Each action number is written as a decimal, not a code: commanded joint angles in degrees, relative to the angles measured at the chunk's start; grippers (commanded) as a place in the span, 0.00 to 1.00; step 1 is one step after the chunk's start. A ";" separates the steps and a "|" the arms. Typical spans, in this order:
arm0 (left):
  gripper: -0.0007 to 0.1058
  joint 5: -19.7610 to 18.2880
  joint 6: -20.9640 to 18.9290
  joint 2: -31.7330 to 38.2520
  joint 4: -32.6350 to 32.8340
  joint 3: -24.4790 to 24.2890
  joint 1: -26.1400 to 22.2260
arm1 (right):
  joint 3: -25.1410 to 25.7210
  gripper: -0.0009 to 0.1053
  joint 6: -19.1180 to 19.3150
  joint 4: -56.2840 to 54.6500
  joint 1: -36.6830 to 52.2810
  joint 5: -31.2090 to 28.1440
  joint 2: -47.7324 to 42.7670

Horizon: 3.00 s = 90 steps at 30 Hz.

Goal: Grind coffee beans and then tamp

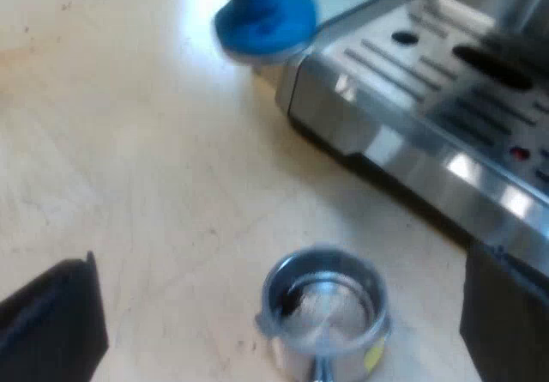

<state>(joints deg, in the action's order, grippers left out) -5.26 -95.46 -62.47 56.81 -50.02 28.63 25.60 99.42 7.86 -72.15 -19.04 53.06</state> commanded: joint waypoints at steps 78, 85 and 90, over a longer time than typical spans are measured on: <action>1.00 4.67 0.39 20.44 -6.76 -0.95 -13.20 | 25.20 0.81 0.66 -38.64 7.32 4.27 -1.22; 1.00 4.67 0.39 20.33 -4.27 -9.81 -13.33 | 35.22 0.81 0.66 -49.27 10.44 1.27 -3.15; 1.00 2.76 -0.76 19.53 -4.37 -14.43 -17.27 | 40.94 0.81 0.41 -54.71 22.05 6.77 -3.43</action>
<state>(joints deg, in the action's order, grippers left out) -2.14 -95.43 -42.68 52.53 -63.43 12.28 65.30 99.67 -45.38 -51.52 -13.69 50.14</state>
